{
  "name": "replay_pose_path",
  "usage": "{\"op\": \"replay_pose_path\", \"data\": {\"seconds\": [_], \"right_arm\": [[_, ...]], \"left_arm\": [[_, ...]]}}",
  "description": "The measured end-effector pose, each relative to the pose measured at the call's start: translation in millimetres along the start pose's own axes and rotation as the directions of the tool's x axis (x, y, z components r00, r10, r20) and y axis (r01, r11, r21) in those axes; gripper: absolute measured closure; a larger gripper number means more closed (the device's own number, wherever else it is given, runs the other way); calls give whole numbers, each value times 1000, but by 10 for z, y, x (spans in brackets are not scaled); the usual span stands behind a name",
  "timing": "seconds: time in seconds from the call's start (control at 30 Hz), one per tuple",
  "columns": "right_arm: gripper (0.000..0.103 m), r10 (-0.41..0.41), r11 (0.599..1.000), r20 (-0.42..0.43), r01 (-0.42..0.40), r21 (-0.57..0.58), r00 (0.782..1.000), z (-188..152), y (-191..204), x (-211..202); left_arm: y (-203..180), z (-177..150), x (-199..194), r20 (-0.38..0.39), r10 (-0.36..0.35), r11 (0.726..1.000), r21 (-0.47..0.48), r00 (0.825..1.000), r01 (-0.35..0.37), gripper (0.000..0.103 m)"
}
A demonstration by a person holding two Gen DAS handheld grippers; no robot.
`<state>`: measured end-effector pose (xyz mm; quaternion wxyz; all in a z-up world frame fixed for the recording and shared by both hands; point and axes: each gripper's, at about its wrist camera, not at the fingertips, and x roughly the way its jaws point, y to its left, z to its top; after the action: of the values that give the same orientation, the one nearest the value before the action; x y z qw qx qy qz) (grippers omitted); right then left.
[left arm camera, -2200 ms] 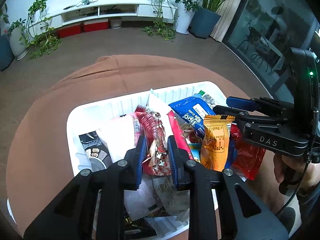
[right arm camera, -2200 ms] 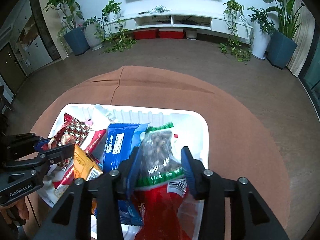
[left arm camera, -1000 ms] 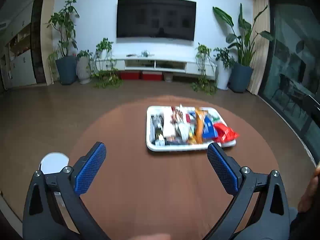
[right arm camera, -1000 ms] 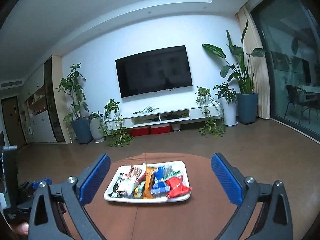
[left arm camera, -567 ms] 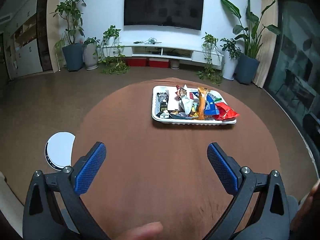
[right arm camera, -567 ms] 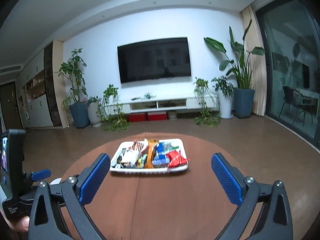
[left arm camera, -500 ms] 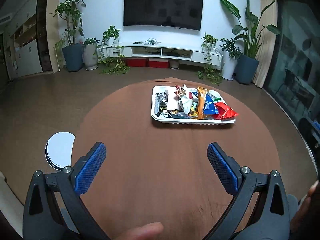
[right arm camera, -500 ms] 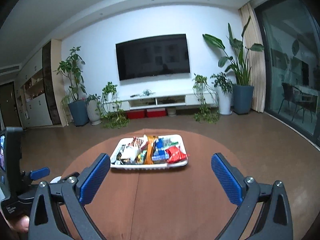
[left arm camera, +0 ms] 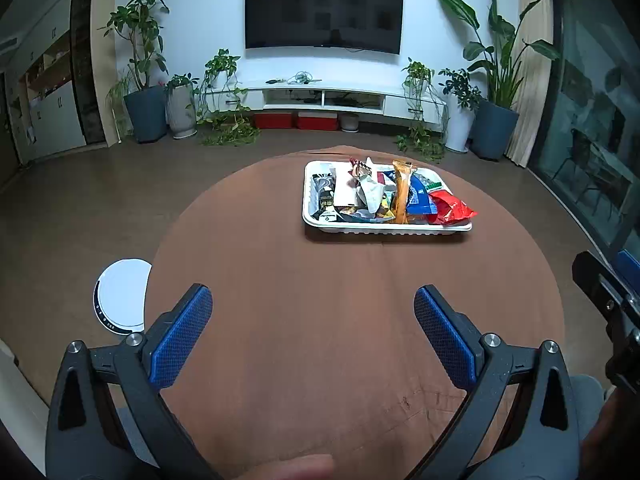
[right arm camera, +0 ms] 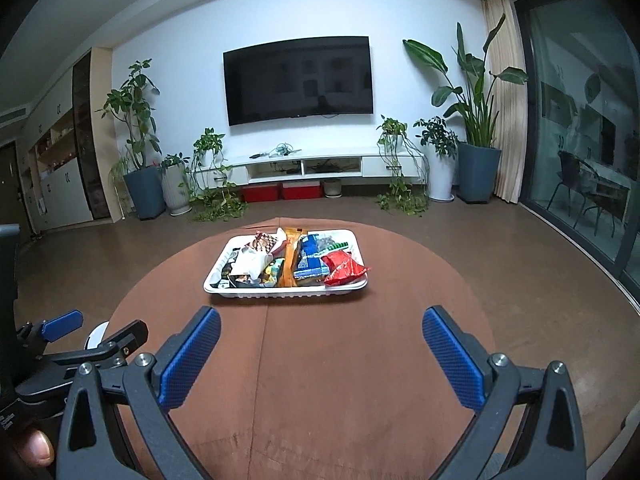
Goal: Organize snacks
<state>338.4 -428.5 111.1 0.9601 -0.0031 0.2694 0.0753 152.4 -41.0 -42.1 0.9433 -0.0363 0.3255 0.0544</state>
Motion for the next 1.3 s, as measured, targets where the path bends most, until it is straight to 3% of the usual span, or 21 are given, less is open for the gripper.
{"op": "replay_pose_path", "data": {"seconds": [1.3], "right_arm": [[0, -15, 1000, -30, 14, -10, 999, -86, 18, 47]], "left_arm": [[-2, -17, 71, -2, 12, 1000, 3, 1000, -12, 0]]}}
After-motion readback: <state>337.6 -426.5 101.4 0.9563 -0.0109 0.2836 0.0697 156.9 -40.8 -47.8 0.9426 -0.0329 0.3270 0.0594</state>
